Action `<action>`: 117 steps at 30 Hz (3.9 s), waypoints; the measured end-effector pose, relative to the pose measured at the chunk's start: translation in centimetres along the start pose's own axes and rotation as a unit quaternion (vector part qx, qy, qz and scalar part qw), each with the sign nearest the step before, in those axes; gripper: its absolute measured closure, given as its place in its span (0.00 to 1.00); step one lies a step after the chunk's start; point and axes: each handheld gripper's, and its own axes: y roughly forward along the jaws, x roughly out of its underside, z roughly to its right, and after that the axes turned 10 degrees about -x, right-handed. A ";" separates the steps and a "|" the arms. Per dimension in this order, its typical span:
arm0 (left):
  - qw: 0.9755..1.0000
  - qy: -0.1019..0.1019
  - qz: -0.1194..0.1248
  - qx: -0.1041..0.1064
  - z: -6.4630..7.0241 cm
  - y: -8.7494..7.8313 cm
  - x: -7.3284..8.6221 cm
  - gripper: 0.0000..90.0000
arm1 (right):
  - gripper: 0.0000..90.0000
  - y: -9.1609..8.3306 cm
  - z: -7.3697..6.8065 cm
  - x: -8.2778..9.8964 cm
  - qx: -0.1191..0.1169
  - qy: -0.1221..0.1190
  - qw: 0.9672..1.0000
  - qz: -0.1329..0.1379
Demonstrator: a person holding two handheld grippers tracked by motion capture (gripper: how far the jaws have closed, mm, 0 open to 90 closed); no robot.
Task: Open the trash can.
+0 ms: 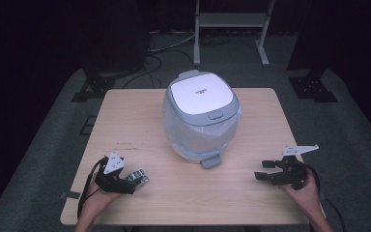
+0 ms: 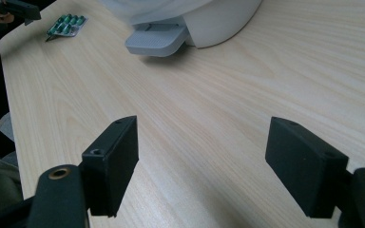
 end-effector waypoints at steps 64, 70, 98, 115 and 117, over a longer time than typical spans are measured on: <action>1.000 -0.006 -0.012 0.014 0.0 0.1 0.5 0.01 | 0.92 -2.4 -10.8 -19.5 -0.075 -0.132 0.987 -0.056; 1.000 -0.004 -0.013 0.014 0.0 0.1 0.5 0.01 | 0.95 -1.5 -10.9 -20.9 -0.077 -0.136 0.986 -0.062; 1.000 -0.009 -0.014 0.017 0.0 0.1 0.6 0.01 | 0.97 2.3 -10.3 -24.6 -0.066 -0.137 0.986 -0.074; 1.000 -0.006 -0.016 0.022 0.0 0.2 0.6 0.01 | 0.97 3.0 -10.3 -24.9 -0.057 -0.143 0.986 -0.071; 1.000 -0.006 -0.017 0.022 0.0 0.2 0.6 0.01 | 0.98 3.0 -10.3 -24.9 -0.056 -0.144 0.986 -0.069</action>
